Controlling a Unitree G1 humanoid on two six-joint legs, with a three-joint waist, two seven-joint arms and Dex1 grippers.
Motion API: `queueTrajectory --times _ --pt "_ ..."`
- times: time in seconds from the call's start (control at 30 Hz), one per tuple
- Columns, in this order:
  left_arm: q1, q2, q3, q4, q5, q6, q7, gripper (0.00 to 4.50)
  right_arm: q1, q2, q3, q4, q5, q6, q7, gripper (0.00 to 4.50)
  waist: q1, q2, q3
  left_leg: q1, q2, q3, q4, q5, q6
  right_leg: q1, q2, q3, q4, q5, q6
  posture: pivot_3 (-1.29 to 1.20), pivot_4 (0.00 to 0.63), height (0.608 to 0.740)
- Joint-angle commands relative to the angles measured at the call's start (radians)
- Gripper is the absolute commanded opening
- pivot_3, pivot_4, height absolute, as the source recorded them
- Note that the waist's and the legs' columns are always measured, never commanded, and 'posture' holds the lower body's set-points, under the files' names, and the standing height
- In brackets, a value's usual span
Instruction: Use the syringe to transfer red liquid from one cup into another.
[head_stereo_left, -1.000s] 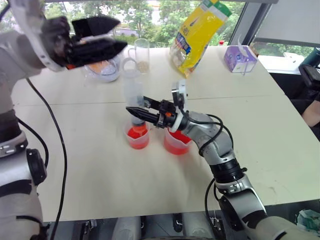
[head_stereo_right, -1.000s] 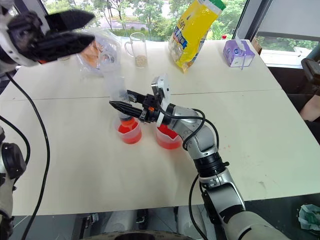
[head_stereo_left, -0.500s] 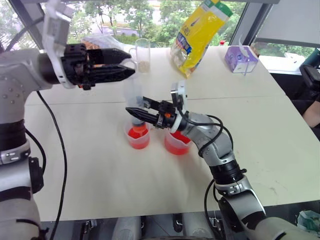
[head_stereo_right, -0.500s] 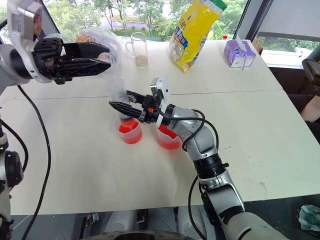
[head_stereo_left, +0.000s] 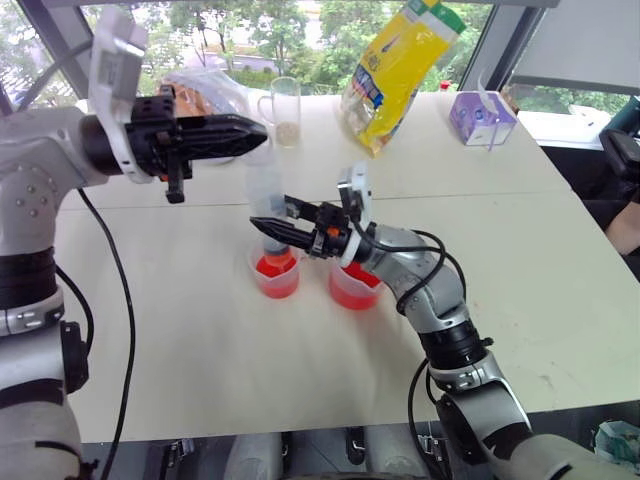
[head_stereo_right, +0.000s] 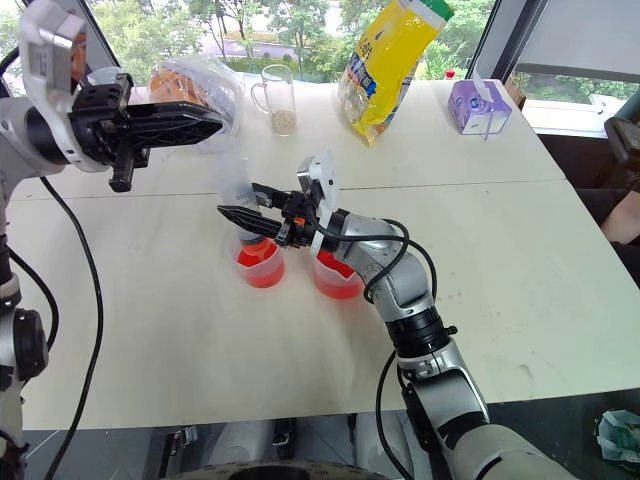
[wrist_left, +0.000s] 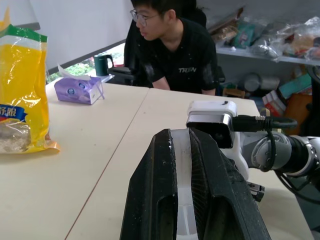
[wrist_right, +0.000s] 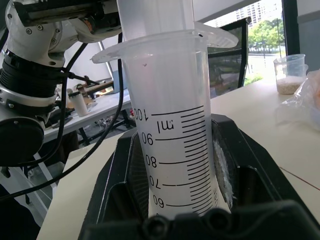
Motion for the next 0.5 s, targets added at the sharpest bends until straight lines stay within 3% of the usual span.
queueTrajectory --times 0.03,0.5 --pt "0.039 0.007 -0.052 -0.054 0.015 -0.001 -0.032 0.07 -0.057 0.021 -0.052 -0.107 0.037 -0.021 -0.031 1.39 0.0 0.0 0.0 0.0 0.0 0.0 0.0 0.0 0.0 0.0 0.0 0.0 0.0 0.0 0.0 0.0 0.15 0.74" --pt "0.136 -0.005 -0.103 -0.128 0.044 -0.035 -0.033 0.07 -0.11 0.006 -0.111 -0.151 0.056 0.007 -0.077 1.39 0.0 0.0 0.0 0.0 0.0 0.0 0.0 0.0 0.0 0.0 0.0 0.0 0.0 0.0 0.0 0.0 0.15 0.74"
